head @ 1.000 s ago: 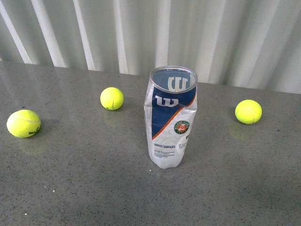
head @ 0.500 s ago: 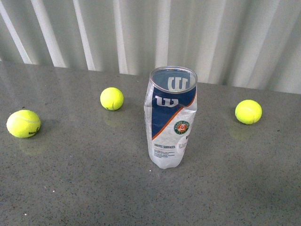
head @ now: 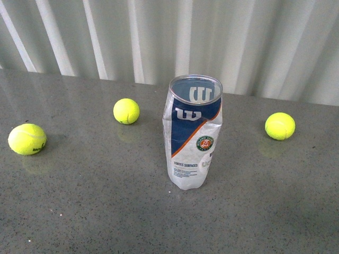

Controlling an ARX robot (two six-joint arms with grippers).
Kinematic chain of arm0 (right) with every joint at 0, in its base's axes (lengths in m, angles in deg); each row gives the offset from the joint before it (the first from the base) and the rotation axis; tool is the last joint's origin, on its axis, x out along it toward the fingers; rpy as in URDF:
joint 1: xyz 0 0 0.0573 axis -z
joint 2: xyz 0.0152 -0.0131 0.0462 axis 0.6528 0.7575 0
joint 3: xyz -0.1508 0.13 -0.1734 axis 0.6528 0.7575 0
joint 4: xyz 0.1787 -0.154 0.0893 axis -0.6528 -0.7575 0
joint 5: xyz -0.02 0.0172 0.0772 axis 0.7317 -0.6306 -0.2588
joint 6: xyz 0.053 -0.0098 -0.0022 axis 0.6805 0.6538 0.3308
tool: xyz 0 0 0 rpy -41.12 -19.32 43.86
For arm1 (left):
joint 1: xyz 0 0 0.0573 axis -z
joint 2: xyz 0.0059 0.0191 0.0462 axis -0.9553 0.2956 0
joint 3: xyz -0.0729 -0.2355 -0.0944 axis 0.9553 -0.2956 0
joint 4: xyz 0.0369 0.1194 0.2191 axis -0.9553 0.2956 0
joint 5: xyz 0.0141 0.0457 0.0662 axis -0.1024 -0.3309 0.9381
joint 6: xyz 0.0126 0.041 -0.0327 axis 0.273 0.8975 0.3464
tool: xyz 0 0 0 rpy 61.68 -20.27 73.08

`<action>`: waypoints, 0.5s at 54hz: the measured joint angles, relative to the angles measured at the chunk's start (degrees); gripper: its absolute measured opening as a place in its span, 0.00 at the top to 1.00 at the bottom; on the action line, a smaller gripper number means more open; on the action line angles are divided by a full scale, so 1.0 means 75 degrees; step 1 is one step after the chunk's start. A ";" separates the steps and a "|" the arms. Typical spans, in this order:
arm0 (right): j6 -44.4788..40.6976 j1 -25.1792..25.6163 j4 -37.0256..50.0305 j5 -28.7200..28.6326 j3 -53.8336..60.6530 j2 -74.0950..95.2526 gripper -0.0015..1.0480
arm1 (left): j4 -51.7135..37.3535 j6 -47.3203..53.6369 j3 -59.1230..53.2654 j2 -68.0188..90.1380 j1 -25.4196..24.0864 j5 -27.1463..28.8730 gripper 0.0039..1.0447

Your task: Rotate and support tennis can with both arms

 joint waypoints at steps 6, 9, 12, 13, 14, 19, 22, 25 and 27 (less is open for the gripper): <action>-0.0003 0.0000 0.0000 0.0000 0.0000 0.0000 0.07 | 0.0000 0.0000 0.0000 0.0003 0.0000 0.0000 0.58; 0.0000 0.0000 0.0000 0.0000 0.0000 0.0000 0.07 | 0.0000 0.0000 0.0000 0.0003 0.0000 0.0000 0.44; 0.0000 0.0000 0.0000 0.0000 0.0000 0.0000 0.07 | 0.0000 0.0000 0.0000 0.0003 0.0000 -0.0003 0.30; 0.0000 0.0000 0.0000 0.0000 0.0000 0.0000 0.07 | 0.0000 0.0000 0.0000 0.0003 0.0000 -0.0003 0.27; 0.0000 0.0000 0.0000 0.0000 0.0000 0.0000 0.07 | 0.0000 0.0000 0.0000 0.0003 0.0000 -0.0003 0.24; 0.0000 0.0000 0.0000 0.0000 0.0000 0.0000 0.07 | 0.0000 0.0003 0.0000 0.0003 0.0000 0.0000 0.05; 0.0000 0.0000 0.0000 0.0000 0.0000 0.0000 0.07 | 0.0000 0.0000 0.0000 0.0003 0.0000 0.0000 0.07; -0.0003 0.0000 0.0000 0.0000 0.0000 0.0000 0.07 | 0.0000 0.0000 0.0000 0.0003 0.0000 -0.0003 0.06; 0.0000 0.0000 0.0000 0.0000 0.0000 0.0000 0.07 | 0.0000 0.0000 0.0000 0.0003 0.0000 0.0000 0.06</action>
